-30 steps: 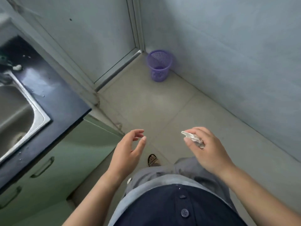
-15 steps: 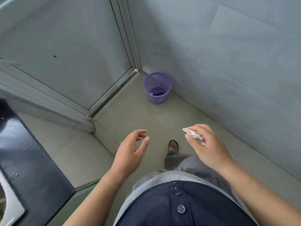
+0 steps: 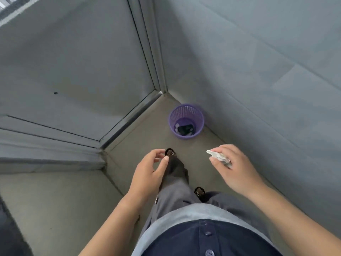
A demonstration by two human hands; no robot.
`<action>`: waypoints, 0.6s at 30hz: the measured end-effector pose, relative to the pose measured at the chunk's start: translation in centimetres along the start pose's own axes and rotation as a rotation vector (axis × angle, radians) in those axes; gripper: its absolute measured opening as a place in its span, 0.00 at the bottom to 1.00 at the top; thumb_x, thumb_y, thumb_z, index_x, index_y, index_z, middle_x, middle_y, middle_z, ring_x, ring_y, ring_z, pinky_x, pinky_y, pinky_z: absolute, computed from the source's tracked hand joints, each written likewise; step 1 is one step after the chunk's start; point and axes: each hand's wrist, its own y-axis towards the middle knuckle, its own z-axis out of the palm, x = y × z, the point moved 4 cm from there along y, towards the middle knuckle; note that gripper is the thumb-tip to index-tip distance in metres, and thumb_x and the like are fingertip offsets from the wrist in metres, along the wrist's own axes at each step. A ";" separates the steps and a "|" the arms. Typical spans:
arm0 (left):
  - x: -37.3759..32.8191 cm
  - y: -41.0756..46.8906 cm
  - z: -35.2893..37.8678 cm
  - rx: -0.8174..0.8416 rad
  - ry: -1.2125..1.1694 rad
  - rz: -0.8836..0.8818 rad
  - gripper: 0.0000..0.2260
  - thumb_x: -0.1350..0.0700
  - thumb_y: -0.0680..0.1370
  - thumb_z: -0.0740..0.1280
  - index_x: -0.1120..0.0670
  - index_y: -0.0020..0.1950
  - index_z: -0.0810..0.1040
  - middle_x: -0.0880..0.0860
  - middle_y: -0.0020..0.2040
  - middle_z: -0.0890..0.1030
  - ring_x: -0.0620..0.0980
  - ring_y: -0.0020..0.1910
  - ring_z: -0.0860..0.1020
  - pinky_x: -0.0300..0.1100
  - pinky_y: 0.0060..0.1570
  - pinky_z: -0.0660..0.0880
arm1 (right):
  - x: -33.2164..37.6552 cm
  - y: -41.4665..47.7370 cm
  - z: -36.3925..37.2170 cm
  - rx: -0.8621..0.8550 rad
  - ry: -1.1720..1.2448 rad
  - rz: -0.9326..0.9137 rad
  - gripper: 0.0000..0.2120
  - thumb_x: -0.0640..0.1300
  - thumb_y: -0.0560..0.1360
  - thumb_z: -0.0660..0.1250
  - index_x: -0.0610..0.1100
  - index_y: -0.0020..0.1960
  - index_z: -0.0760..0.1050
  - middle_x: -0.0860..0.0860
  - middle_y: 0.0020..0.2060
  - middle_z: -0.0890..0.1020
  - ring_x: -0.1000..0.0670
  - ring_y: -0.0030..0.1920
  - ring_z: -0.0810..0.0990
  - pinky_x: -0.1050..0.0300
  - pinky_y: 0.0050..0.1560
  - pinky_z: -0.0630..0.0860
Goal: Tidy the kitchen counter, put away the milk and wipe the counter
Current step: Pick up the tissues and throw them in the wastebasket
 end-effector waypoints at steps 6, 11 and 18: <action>-2.7 14.7 -4.3 0.082 0.130 0.095 0.12 0.49 0.78 0.62 0.50 0.59 0.74 0.44 0.51 0.78 0.42 0.53 0.76 0.37 0.51 0.70 | 3.5 11.8 -0.4 -0.026 0.032 0.045 0.09 0.47 0.75 0.65 0.50 0.54 0.77 0.56 0.52 0.75 0.56 0.53 0.74 0.75 0.49 0.64; -4.2 25.7 -5.7 0.141 0.332 0.203 0.14 0.48 0.78 0.61 0.52 0.61 0.73 0.47 0.54 0.78 0.45 0.54 0.75 0.40 0.53 0.71 | 4.0 20.6 0.4 -0.019 -0.048 0.005 0.11 0.47 0.74 0.65 0.48 0.55 0.78 0.54 0.52 0.73 0.51 0.53 0.74 0.61 0.53 0.66; 1.1 33.9 -1.0 0.234 0.455 0.145 0.16 0.48 0.78 0.61 0.53 0.63 0.72 0.52 0.59 0.77 0.49 0.57 0.75 0.42 0.54 0.70 | -2.7 29.3 5.3 0.073 -0.133 0.080 0.12 0.48 0.75 0.65 0.47 0.57 0.76 0.49 0.56 0.74 0.44 0.55 0.73 0.56 0.54 0.68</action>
